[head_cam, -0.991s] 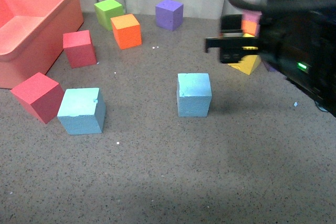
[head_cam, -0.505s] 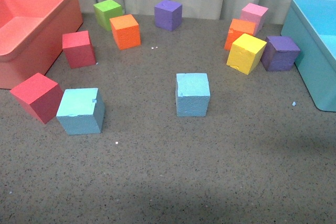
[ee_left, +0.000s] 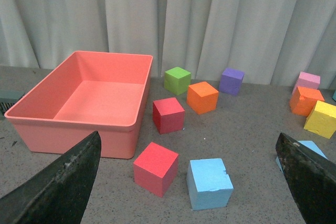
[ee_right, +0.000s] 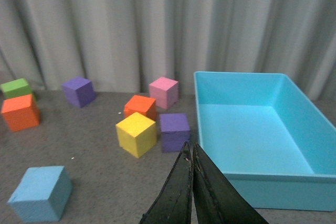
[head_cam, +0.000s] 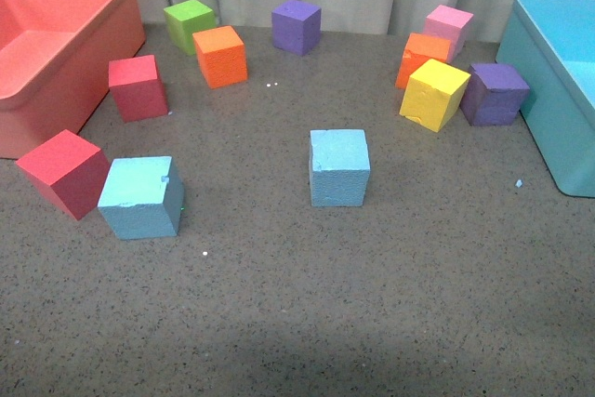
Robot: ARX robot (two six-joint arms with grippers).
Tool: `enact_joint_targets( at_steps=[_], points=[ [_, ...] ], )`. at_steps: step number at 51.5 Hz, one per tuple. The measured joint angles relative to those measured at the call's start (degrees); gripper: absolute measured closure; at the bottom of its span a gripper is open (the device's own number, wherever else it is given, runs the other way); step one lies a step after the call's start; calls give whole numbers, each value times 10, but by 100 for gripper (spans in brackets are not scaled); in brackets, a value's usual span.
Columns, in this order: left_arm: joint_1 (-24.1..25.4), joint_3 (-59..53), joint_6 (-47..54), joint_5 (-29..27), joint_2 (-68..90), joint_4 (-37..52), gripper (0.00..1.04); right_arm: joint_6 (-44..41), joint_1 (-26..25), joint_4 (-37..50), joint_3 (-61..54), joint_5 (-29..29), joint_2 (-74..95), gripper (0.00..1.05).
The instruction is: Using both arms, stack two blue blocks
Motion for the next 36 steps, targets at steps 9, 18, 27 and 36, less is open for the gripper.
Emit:
enact_joint_targets(
  at_steps=[9, 18, 27, 36],
  points=[
    [0, 0, 0, 0, 0, 0, 7, 0, -25, -61, -13, -10, -76, 104],
    [0, 0, 0, 0, 0, 0, 7, 0, -25, -129, -21, -12, -154, 104],
    [0, 0, 0, 0, 0, 0, 7, 0, -25, -199, -24, -12, -232, 104],
    [0, 0, 0, 0, 0, 0, 7, 0, -25, -244, -24, -12, -279, 104]
  ],
)
